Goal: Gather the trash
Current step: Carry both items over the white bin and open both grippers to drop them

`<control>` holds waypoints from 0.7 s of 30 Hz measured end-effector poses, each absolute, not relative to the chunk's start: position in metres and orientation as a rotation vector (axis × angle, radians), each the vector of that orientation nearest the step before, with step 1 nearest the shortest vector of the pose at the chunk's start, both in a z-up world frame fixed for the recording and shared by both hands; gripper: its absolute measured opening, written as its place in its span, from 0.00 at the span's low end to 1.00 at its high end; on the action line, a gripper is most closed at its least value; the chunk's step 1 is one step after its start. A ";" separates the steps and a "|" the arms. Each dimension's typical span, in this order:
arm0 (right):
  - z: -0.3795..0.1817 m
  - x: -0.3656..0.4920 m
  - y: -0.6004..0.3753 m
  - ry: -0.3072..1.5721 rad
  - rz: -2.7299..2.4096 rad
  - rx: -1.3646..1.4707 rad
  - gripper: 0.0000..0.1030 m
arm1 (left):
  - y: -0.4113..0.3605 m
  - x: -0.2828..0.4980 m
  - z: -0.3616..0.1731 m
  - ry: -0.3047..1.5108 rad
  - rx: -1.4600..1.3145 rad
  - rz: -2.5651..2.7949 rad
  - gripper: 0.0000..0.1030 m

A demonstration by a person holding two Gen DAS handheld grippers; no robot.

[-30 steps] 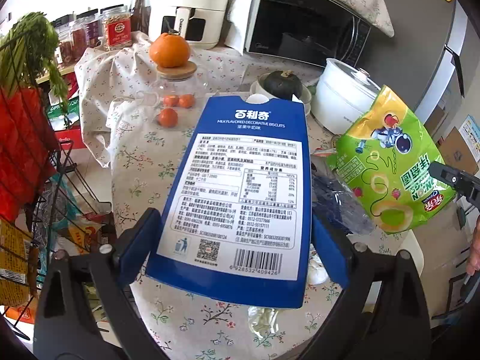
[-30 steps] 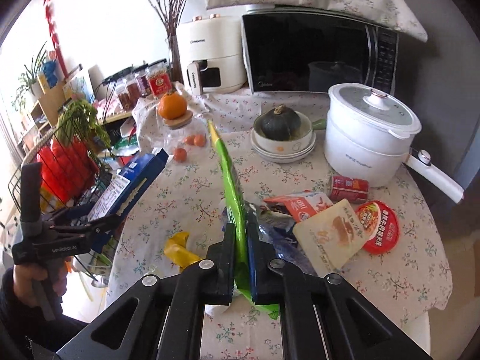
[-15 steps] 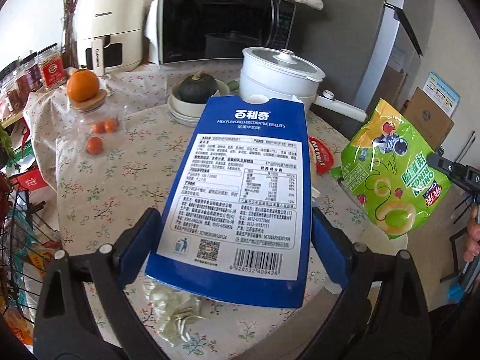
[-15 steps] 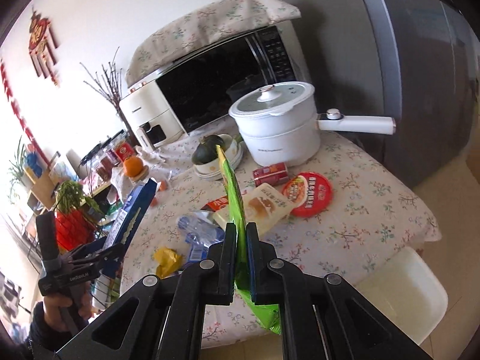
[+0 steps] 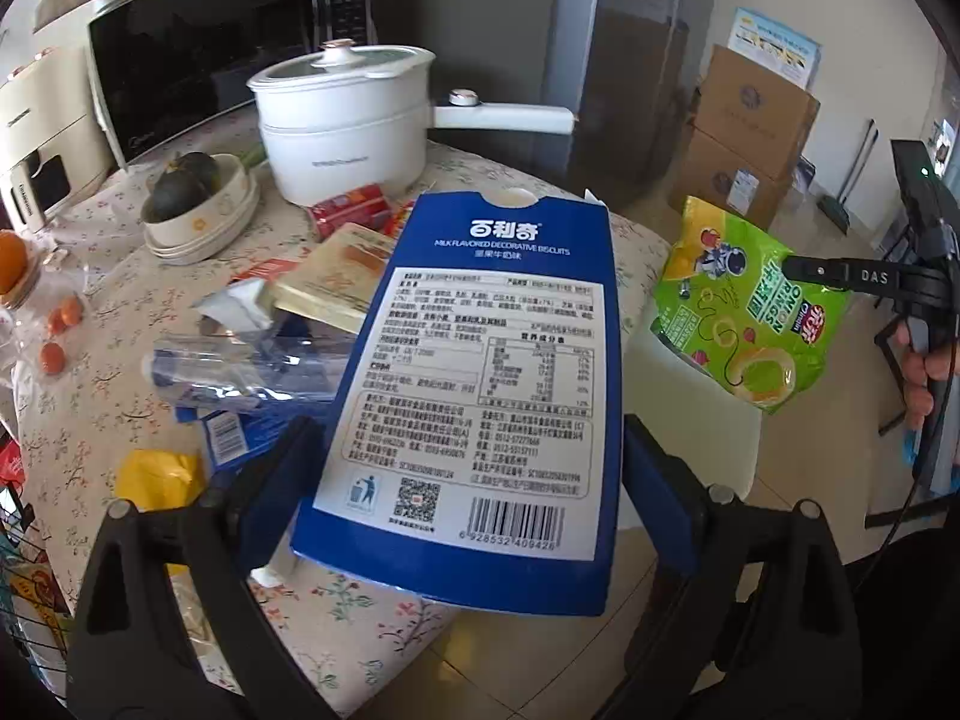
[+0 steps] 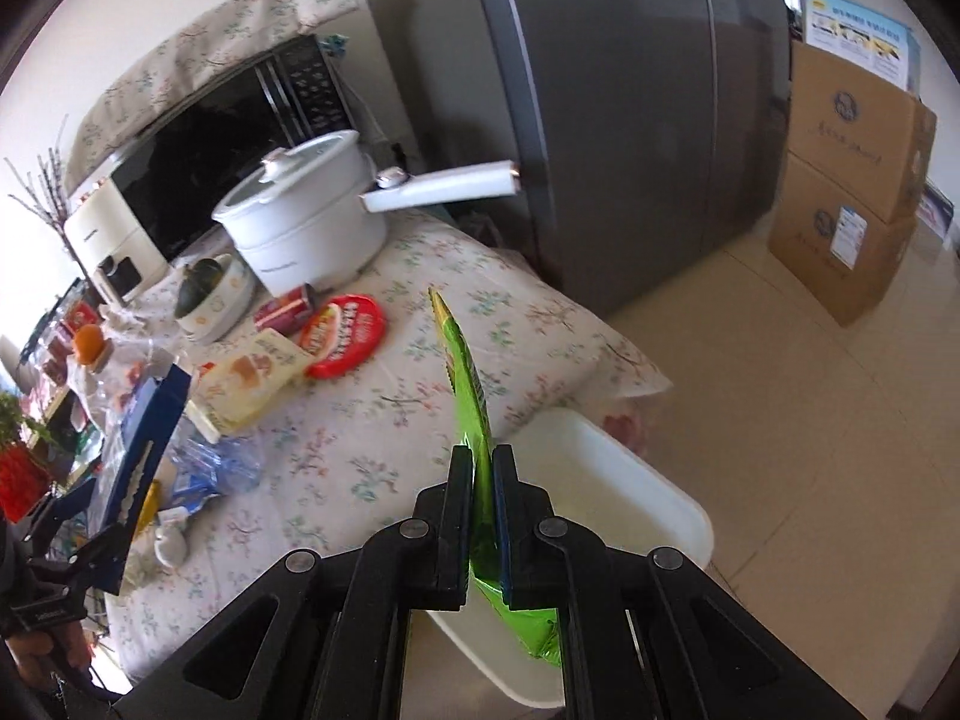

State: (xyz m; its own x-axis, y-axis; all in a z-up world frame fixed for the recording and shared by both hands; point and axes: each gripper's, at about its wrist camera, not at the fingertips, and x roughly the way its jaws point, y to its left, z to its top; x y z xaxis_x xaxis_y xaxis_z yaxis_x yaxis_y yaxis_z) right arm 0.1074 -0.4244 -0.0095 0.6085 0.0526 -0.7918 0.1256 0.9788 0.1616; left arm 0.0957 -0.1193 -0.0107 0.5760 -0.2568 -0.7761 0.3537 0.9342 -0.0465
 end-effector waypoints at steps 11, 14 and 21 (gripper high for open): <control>-0.086 0.114 -0.478 1.122 -0.146 0.343 0.09 | -0.231 0.102 -0.068 1.014 0.290 -0.482 0.93; -0.088 0.110 -0.482 1.134 -0.159 0.349 0.12 | -0.248 0.109 -0.082 1.048 0.320 -0.493 0.93; -0.074 0.096 -0.499 1.084 -0.183 0.405 0.59 | -0.283 0.115 -0.109 1.081 0.374 -0.541 0.94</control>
State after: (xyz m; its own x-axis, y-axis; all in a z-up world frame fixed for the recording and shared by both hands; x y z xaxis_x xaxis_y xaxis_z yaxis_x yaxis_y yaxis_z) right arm 0.0965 -0.4986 -0.0740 0.4615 0.0517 -0.8856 0.3393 0.9121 0.2301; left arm 0.1146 -0.2829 -0.1093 0.3621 -0.2312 -0.9030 0.5843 0.8111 0.0267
